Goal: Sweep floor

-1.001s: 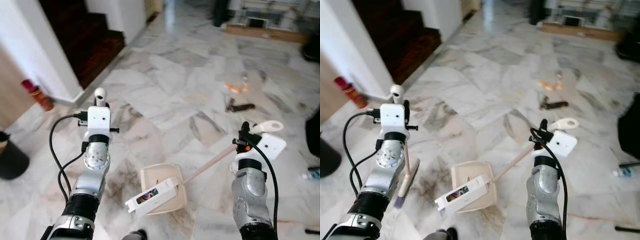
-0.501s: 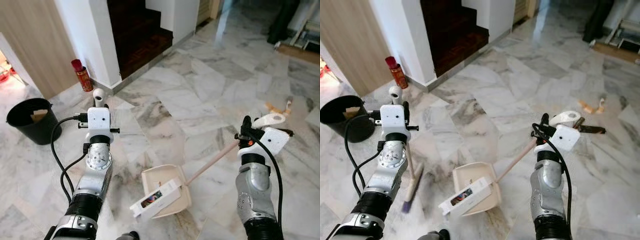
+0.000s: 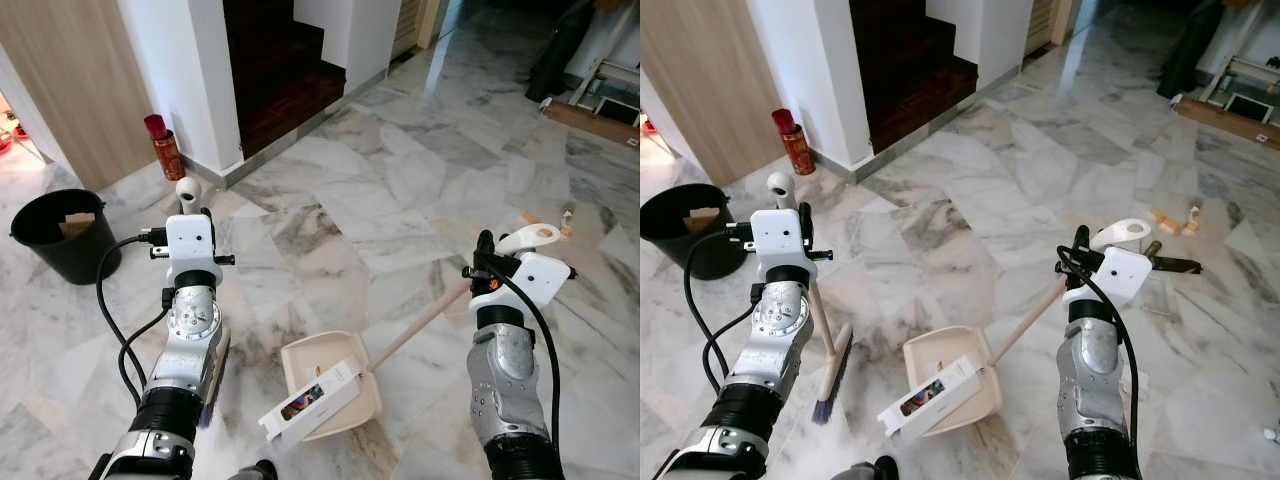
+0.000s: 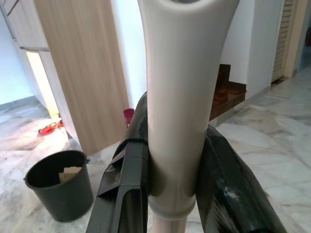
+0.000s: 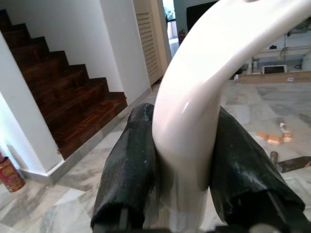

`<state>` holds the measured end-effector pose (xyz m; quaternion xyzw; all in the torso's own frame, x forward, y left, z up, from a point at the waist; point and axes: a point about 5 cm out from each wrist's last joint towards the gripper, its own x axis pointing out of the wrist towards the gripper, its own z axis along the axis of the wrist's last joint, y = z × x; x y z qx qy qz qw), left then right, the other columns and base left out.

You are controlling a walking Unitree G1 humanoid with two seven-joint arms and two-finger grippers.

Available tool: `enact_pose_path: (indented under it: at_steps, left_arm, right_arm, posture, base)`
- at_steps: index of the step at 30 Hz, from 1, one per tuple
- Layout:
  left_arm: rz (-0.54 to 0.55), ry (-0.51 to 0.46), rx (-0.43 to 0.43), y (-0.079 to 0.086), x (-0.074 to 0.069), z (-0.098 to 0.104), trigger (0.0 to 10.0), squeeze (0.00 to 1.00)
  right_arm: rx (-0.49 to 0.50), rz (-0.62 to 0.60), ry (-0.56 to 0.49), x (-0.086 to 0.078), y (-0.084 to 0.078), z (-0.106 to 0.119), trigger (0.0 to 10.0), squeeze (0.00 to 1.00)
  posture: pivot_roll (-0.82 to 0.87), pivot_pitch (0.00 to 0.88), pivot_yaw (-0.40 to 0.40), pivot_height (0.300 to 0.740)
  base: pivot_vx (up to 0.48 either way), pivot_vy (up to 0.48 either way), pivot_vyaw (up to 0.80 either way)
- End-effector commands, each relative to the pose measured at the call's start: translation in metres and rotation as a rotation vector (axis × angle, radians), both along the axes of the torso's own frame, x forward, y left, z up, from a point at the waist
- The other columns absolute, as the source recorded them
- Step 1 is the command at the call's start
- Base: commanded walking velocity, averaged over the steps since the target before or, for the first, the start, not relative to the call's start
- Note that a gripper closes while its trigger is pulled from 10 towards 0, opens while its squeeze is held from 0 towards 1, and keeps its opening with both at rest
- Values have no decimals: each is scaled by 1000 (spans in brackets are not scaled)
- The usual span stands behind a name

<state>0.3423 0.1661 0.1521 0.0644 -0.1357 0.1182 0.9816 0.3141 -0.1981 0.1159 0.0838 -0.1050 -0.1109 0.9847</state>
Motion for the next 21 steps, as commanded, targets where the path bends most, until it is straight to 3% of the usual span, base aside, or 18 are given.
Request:
enact_pose_path:
  at_steps: [1,13,21]
  left_arm:
    - [5,-30,18,2,1,6,10000,0]
    - [6,-35,35,5,0,10,10000,0]
    - [12,-37,45,8,0,11,10000,0]
  right_arm:
    - [17,-1,-42,3,1,9,10000,0]
    - [50,-10,-30,2,2,5,10000,0]
    - [57,-9,-25,2,4,4,10000,0]
  posture:
    - [-68,67,-31,740]
    - [-58,92,-18,740]
    - [-48,105,-12,740]
  base:
    - [0,334,0]
    - [0,334,0]
    - [0,332,-580]
